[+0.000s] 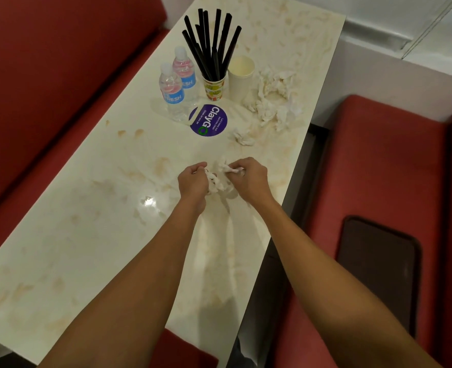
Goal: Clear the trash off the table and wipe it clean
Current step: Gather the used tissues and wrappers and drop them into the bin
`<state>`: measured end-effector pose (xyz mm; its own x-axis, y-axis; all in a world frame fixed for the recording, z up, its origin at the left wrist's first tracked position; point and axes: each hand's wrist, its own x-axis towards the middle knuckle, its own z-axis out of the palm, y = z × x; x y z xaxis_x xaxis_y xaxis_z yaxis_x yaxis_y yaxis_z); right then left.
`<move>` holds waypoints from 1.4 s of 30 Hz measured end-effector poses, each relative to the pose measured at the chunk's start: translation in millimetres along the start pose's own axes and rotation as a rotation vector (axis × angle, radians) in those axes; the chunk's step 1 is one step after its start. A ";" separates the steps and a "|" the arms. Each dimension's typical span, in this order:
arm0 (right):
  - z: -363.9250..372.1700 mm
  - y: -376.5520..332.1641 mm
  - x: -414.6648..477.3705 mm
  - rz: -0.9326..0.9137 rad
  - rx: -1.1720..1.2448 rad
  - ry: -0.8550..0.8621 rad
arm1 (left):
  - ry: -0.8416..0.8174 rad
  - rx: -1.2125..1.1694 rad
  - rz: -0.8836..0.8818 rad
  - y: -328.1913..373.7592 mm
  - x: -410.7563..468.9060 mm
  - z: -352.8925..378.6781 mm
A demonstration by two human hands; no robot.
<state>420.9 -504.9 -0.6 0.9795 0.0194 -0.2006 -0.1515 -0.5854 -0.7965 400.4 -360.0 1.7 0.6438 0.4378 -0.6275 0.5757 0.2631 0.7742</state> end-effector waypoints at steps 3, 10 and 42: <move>-1.9 -20.1 -23.1 0.071 0.252 -0.066 | -0.063 -0.126 -0.102 3.2 -1.1 -2.9; 10.6 -40.8 -63.7 0.016 0.340 -0.036 | -0.215 -0.278 -0.199 6.7 -26.8 -9.3; -13.1 4.1 103.6 -0.216 -0.346 -0.066 | -0.178 -0.347 -0.180 44.1 26.8 17.4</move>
<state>523.5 -515.9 -17.2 0.9714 0.2177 -0.0949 0.1218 -0.7998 -0.5878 451.8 -351.7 17.5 0.6435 0.2111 -0.7357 0.5023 0.6089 0.6140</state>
